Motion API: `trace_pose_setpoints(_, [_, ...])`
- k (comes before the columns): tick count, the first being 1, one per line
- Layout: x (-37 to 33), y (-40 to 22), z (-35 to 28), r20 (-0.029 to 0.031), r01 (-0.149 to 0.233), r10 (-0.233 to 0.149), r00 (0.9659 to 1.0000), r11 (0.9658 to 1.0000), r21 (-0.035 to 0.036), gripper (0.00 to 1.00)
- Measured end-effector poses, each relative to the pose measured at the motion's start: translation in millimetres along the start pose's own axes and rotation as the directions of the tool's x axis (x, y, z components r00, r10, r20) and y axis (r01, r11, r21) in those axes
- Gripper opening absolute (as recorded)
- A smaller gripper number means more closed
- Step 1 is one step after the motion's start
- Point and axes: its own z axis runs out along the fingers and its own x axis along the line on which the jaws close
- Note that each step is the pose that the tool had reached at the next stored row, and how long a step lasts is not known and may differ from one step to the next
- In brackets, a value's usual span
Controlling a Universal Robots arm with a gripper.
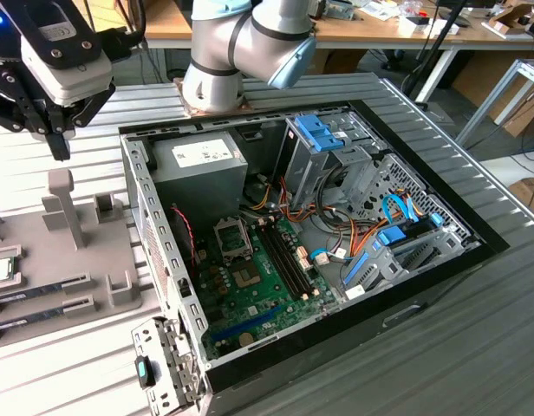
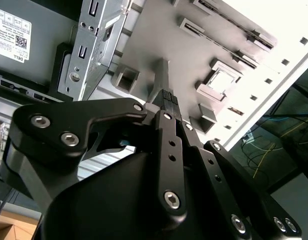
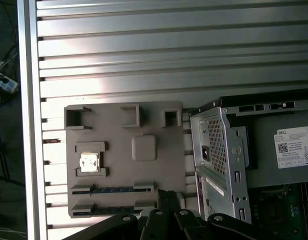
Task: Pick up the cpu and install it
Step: 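Reach for the cpu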
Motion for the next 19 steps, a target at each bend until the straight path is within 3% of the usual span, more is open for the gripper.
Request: trace_pose_setpoints(19, [13.5,-1.0,-0.3,0.0,0.0,0.0,1.0,1.0,0.0,0.11])
